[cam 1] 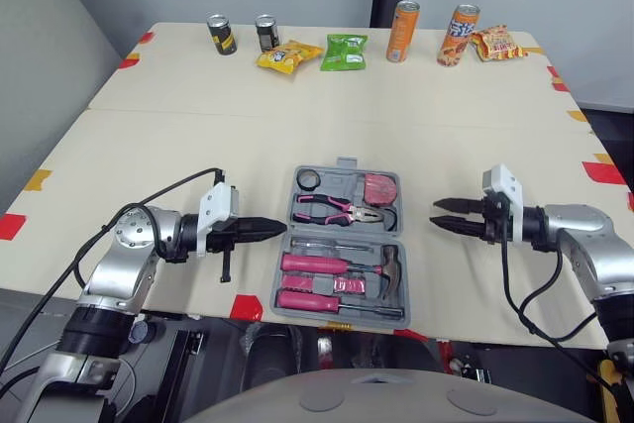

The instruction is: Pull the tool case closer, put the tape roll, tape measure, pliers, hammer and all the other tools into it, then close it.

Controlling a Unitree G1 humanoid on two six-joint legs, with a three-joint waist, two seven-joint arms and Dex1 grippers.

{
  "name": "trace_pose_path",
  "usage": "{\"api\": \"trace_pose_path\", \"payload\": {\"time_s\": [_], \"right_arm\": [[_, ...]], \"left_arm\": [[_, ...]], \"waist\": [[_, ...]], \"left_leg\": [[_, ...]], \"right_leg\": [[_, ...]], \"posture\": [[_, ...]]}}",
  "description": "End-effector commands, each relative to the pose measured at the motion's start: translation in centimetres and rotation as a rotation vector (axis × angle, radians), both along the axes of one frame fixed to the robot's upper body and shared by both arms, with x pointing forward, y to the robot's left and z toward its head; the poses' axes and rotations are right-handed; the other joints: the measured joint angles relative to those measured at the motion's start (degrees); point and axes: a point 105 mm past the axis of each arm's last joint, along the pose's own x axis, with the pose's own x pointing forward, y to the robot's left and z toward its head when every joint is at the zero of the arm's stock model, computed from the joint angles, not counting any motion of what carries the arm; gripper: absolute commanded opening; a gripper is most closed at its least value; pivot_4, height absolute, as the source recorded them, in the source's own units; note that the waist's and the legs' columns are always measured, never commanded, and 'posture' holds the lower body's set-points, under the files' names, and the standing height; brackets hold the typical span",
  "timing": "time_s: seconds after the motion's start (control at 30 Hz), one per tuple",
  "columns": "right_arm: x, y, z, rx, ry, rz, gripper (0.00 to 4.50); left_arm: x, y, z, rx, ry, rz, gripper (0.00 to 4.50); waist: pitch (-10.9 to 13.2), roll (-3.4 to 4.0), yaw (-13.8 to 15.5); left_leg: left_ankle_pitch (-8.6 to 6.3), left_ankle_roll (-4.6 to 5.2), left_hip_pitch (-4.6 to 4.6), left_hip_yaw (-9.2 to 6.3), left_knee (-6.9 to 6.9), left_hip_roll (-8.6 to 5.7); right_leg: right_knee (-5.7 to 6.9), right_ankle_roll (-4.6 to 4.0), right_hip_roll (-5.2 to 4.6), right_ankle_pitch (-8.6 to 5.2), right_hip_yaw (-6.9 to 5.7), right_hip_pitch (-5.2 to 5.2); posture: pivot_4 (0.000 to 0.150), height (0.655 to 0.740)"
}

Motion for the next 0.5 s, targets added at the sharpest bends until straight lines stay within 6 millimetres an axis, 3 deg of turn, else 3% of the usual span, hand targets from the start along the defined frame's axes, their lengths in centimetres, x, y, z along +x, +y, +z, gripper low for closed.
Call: {"api": "trace_pose_path", "payload": {"time_s": [0.03,0.13,0.33,0.5], "right_arm": [[1.1,1.3,0.7,0.104,0.105,-0.033,3.53],[2.1,2.5,0.4,0.135,0.207,-0.064,4.45],[3.5,3.2,-0.8,0.106,0.371,-0.118,4.45],[4.0,5.0,-1.7,0.114,0.453,-0.103,4.45]], "left_arm": [[-1.9,-1.8,-0.4,0.015,0.033,-0.101,0.00],[-2.6,-2.4,-1.4,0.049,0.068,-0.138,0.00],[-4.1,-2.0,-3.6,0.174,0.128,-0.219,0.00],[-3.4,-1.7,-5.7,0.251,0.112,-0.172,0.00]], "waist": [[0.01,0.02,-0.03],[0.03,0.04,0.04],[0.05,0.07,0.32],[0.02,0.09,0.29]], "left_leg": [[0.00,0.00,0.01,0.02,-0.01,0.00],[0.01,-0.02,0.01,0.03,-0.02,0.00],[0.07,-0.12,0.01,0.05,-0.02,0.01],[0.09,-0.16,0.05,0.08,-0.01,0.01]], "right_leg": [[-0.01,0.00,0.01,0.00,0.01,0.00],[0.00,0.00,0.04,0.00,0.03,-0.03],[0.01,0.00,0.04,0.00,0.05,-0.06],[0.05,-0.01,0.03,0.00,0.07,-0.03]], "posture": [[0.150,0.7385],[0.150,0.7385],[0.150,0.7385],[0.150,0.7385]]}}
